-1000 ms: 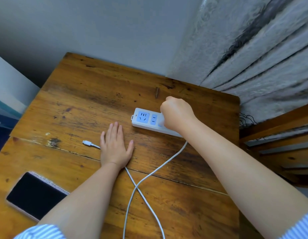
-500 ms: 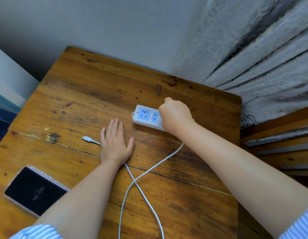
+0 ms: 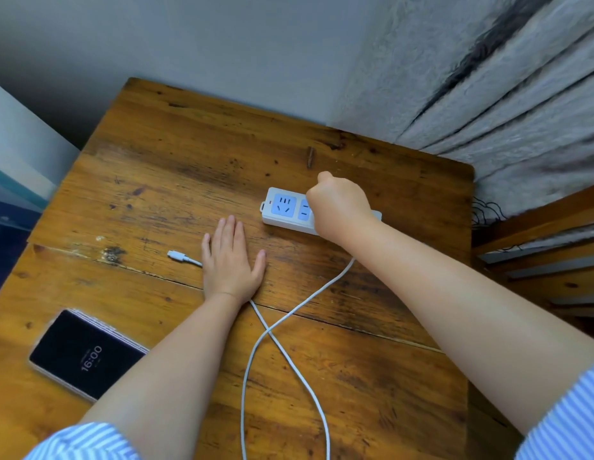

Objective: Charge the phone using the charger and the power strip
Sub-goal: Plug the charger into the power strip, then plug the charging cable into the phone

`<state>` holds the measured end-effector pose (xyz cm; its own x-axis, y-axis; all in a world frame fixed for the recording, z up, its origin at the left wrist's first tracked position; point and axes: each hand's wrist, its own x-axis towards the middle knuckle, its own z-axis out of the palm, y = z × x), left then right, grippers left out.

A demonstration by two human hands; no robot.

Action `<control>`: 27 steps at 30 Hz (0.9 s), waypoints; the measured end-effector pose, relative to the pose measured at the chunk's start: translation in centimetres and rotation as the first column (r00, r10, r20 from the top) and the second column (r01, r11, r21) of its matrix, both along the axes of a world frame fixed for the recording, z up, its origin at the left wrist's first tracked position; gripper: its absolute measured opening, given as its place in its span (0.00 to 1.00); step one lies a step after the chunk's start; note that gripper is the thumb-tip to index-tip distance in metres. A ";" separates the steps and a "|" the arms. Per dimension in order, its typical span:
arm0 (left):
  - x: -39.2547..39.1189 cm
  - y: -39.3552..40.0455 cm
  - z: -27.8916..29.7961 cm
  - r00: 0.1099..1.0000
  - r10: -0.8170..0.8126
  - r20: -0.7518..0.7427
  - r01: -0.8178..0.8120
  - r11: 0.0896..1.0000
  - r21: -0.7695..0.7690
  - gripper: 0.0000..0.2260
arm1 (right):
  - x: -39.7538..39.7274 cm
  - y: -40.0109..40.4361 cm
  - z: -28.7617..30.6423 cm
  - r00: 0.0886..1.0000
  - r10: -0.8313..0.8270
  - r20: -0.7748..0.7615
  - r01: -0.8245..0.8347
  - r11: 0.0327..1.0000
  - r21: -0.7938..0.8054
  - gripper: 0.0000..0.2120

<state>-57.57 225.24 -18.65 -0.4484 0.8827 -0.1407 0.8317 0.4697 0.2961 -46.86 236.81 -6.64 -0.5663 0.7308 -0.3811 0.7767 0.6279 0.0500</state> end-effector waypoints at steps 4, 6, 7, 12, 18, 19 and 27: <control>-0.1 -0.1 -0.2 1.000 0.000 0.005 0.000 1.000 0.018 0.27 | -0.1 -0.2 -0.2 1.000 -0.012 -0.004 0.012 1.000 0.025 0.10; -0.1 0.0 -0.1 0.999 -0.004 0.033 0.002 0.998 0.062 0.25 | 0.3 -0.2 -0.2 0.998 -0.030 -0.049 0.032 0.999 0.040 0.08; -0.1 0.0 -0.1 0.999 -0.003 0.048 -0.001 0.996 0.087 0.24 | 0.6 -0.2 -0.4 0.997 -0.029 -0.076 0.033 0.999 0.043 0.09; -0.1 -0.8 0.5 0.990 -0.034 0.137 0.002 0.975 0.221 0.19 | 2.8 -0.7 -0.1 0.931 -0.101 -0.350 0.072 0.993 -0.093 0.22; 0.6 -3.1 2.0 0.974 -0.120 0.192 0.053 0.946 0.320 0.25 | 7.9 -9.4 -2.1 0.479 -0.366 -0.797 0.431 0.890 -0.150 0.16; 1.0 -3.9 2.1 0.970 -0.141 0.198 0.069 0.941 0.330 0.27 | 8.8 -11.6 -3.0 0.423 -0.402 -0.812 0.484 0.858 -0.173 0.17; 4.3 -11.9 1.8 0.924 -0.368 0.106 0.322 0.896 0.304 0.21 | 9.9 -21.9 -8.6 0.639 -0.406 -0.653 0.268 0.914 -0.306 0.10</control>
